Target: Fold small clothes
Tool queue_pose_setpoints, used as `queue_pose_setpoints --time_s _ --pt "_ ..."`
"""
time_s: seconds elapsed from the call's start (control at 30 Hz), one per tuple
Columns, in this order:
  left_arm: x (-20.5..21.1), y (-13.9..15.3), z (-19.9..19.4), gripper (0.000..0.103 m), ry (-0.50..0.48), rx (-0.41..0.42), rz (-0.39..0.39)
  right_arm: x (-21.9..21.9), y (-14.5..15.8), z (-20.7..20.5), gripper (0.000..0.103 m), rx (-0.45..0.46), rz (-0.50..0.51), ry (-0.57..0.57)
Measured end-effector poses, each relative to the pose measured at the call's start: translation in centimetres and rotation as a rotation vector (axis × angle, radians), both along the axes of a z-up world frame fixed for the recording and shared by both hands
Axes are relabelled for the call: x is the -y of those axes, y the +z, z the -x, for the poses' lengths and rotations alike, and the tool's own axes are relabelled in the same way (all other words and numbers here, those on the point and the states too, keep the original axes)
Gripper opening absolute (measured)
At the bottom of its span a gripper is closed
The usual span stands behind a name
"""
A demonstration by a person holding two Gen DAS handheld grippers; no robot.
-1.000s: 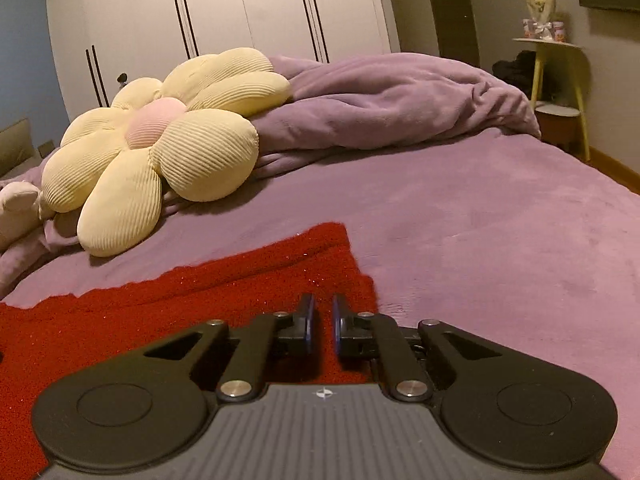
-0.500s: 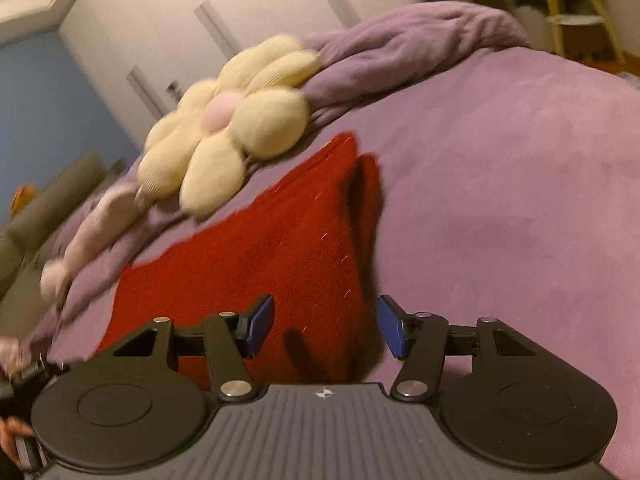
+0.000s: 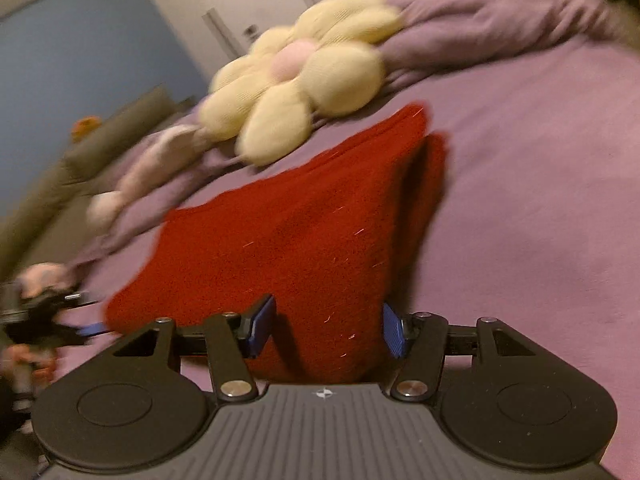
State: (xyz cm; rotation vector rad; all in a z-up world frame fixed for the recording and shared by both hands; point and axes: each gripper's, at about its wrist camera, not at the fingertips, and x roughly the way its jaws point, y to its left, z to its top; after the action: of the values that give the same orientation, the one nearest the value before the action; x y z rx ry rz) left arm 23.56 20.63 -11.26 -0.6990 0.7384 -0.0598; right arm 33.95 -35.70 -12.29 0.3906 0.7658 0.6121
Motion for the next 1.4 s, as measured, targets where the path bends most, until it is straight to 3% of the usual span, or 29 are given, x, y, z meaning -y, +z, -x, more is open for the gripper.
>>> queue_pose_setpoints --time_s 0.07,0.13,0.27,0.4,0.47,0.57,0.67,0.73,0.8,0.93,1.07,1.17,1.23,1.33,1.4 --pt "0.3 0.0 -0.1 0.097 -0.002 -0.006 -0.015 0.7 0.0 -0.4 0.056 -0.019 -0.026 0.037" --pt "0.5 0.0 -0.1 0.097 -0.006 -0.012 -0.033 1.6 -0.1 -0.5 0.048 -0.037 -0.067 0.063" --pt "1.0 -0.3 -0.4 0.097 -0.008 -0.031 -0.052 1.0 -0.2 0.6 0.025 -0.024 0.020 0.123" --pt "1.6 -0.2 -0.7 0.097 -0.001 -0.036 -0.079 -0.9 0.3 1.7 0.018 0.000 0.155 0.075" --pt "1.7 0.0 -0.6 0.097 -0.002 -0.032 -0.094 -1.7 1.7 2.5 0.015 0.067 0.189 0.056" --pt "1.2 0.0 -0.5 0.097 0.002 -0.036 -0.112 -0.4 3.0 3.0 0.014 0.114 0.108 -0.027" --pt "0.2 -0.2 -0.1 0.097 0.023 -0.043 -0.094 -1.4 1.5 2.7 0.014 0.078 0.378 -0.076" --pt "-0.6 -0.4 0.4 0.097 0.039 -0.046 -0.053 -1.6 0.9 2.9 0.014 0.043 0.503 -0.148" --pt "-1.2 -0.6 0.6 0.097 0.039 -0.045 -0.002 -1.3 1.8 3.8 0.015 0.081 0.576 -0.265" --pt "-1.4 -1.4 -0.5 0.097 0.013 -0.049 0.094 -3.5 5.4 5.7 0.019 0.218 0.521 -0.333" --pt "-1.3 -2.6 -2.1 0.092 0.027 -0.069 0.158 -11.0 7.0 5.8 0.025 0.299 0.438 -0.170" --pt "-1.6 -2.8 -2.9 0.080 0.053 -0.077 0.167 -17.1 5.7 5.4 0.025 0.301 0.444 -0.070" --pt "-2.0 -3.2 -3.2 0.062 0.078 -0.098 0.178 -19.6 4.6 4.8 0.025 0.257 0.433 -0.055" --pt "-3.1 -3.9 -3.6 0.054 0.112 -0.105 0.236 -21.4 3.0 4.7 0.019 0.200 0.410 -0.077" --pt "-3.4 -4.1 -3.9 0.054 0.121 -0.095 0.269 -21.4 2.3 5.0 0.019 0.195 0.412 -0.113"
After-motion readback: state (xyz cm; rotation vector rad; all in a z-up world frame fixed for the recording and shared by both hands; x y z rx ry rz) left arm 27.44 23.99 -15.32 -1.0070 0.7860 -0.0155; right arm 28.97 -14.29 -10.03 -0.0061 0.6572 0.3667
